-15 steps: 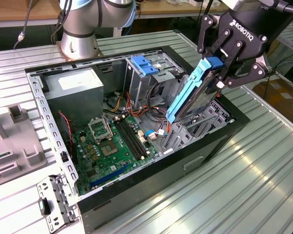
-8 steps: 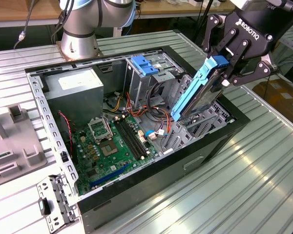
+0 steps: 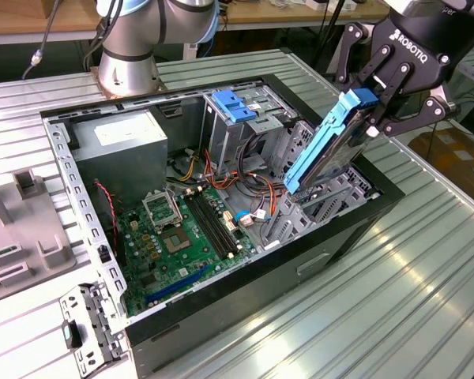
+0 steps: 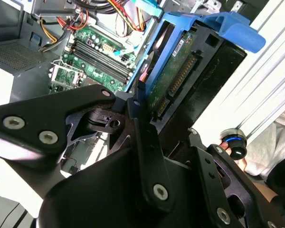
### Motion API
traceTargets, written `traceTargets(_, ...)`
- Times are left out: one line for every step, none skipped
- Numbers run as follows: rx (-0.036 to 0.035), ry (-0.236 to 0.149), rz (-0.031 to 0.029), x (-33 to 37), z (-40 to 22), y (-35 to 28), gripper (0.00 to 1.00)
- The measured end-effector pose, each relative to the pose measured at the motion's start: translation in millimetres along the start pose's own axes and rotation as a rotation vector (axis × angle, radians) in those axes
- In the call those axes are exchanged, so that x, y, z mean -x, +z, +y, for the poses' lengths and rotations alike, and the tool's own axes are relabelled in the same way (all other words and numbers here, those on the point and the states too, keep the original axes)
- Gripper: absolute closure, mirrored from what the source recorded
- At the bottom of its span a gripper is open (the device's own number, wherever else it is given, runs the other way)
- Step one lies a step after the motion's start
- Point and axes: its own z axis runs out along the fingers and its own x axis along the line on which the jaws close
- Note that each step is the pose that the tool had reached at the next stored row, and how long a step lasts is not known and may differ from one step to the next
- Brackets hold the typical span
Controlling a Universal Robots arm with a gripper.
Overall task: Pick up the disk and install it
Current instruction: 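Pick up the disk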
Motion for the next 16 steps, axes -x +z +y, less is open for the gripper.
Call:
traceTargets(0.0000, 0.000, 0.0000, 0.1, -3.0, 0.0, 0.64)
traceTargets(0.0000, 0.000, 0.0000, 0.2, -5.2, 0.0, 0.64)
traceTargets(0.0000, 0.000, -0.0001, 0.2, -6.9, 0.0, 0.64)
traceTargets(0.0000, 0.000, -0.0001, 0.3, -9.5, 0.0, 0.64)
traceTargets(0.0000, 0.000, 0.0000, 0.4, -11.5, -0.1, 0.64)
traceTargets(0.0000, 0.000, 0.0000, 0.4, -13.4, -0.1, 0.64)
traceTargets(0.0000, 0.000, -0.0001, 0.5, -15.8, -0.1, 0.64)
traceTargets(0.0000, 0.000, 0.0000, 0.5, -19.1, -0.2, 0.64)
traceTargets(0.0000, 0.000, -0.0001, 0.5, -23.4, -0.2, 0.64)
traceTargets(0.0000, 0.000, 0.0000, 0.0, -28.0, -0.3, 0.64)
traceTargets(0.0000, 0.000, -0.0001, -1.0, -32.3, -0.4, 0.64)
traceTargets(0.0000, 0.000, -0.0001, -1.6, -34.2, -0.5, 0.64)
traceTargets(0.0000, 0.000, -0.0002, -2.4, -36.2, -0.5, 0.64)
traceTargets(0.0000, 0.000, -0.0001, -3.4, -38.1, -0.7, 0.64)
traceTargets(0.0000, 0.000, 0.0000, -4.3, -39.9, -0.8, 0.64)
traceTargets(0.0000, 0.000, 0.0000, -5.3, -41.8, -0.9, 0.64)
